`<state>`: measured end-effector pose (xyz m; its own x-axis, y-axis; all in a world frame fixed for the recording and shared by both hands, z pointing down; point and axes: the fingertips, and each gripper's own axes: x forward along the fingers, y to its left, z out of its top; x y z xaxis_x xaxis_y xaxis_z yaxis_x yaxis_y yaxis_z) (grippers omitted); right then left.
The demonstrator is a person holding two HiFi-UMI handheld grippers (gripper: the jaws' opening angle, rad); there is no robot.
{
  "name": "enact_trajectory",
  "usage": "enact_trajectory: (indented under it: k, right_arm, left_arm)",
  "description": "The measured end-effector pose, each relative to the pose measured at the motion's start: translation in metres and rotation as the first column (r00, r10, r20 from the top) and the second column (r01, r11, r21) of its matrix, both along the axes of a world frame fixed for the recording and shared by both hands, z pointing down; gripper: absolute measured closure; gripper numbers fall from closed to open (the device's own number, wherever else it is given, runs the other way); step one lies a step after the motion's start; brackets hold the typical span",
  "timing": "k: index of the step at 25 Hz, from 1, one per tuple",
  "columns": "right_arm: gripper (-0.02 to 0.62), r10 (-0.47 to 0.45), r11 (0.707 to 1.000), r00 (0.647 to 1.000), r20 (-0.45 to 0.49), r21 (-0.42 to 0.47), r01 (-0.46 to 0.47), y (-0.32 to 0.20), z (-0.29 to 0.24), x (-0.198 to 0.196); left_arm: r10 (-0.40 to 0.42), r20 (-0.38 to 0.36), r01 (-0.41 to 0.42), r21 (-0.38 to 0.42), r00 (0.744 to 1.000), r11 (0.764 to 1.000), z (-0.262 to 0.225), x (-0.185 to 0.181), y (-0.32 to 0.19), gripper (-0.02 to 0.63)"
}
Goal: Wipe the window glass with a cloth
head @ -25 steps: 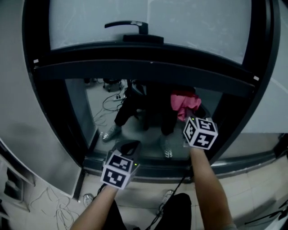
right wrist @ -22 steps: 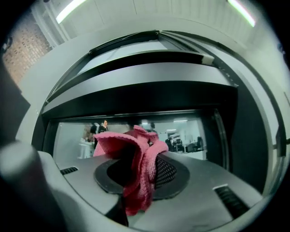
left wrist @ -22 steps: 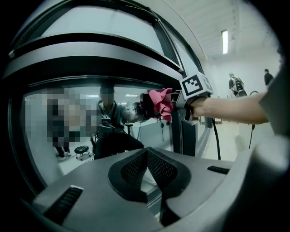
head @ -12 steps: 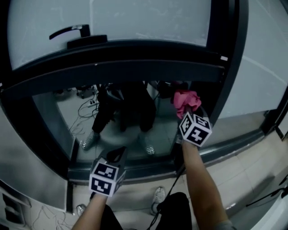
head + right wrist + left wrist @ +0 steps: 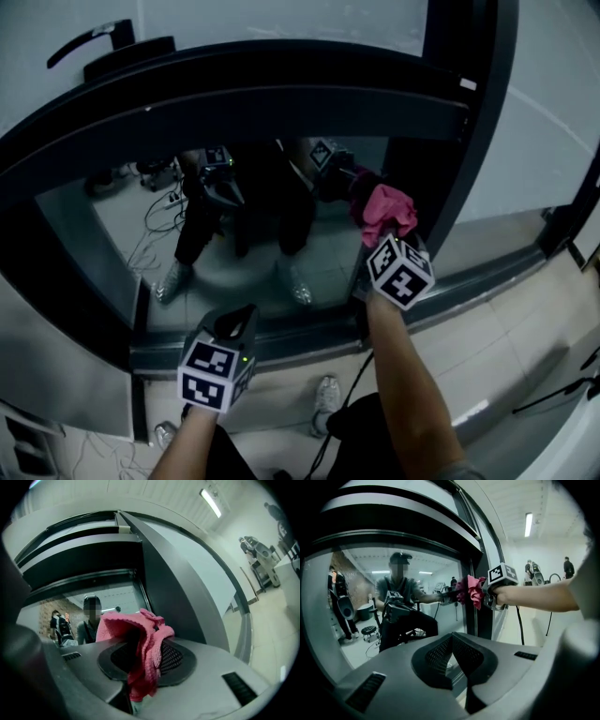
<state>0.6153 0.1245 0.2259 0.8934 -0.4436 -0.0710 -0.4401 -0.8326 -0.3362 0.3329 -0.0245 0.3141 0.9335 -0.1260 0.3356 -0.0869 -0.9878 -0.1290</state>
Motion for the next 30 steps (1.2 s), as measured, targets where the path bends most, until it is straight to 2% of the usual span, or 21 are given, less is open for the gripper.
enact_trajectory:
  k: [10, 20, 26, 30]
  right_arm:
    - [0.495, -0.005, 0.997, 0.998, 0.068, -0.073, 0.01, 0.002, 0.087, -0.002]
    - [0.495, 0.034, 0.985, 0.979, 0.202, -0.173, 0.002, 0.006, 0.191, -0.003]
    - [0.497, 0.047, 0.966, 0.96, 0.276, -0.257, 0.026, 0.016, 0.279, -0.012]
    - [0.497, 0.039, 0.969, 0.959, 0.282, -0.246, 0.033, 0.009, 0.29, -0.004]
  left_arm:
    - [0.017, 0.071, -0.012, -0.068, 0.997, 0.998, 0.064, -0.004, 0.0, 0.601]
    - [0.067, 0.143, -0.047, -0.136, 0.987, 0.99, 0.122, 0.0, -0.003, 0.6]
    - [0.08, 0.173, -0.048, -0.181, 0.982, 0.982, 0.179, -0.003, 0.0, 0.601]
    - [0.084, 0.185, -0.044, -0.212, 0.979, 0.976, 0.185, 0.003, -0.006, 0.6]
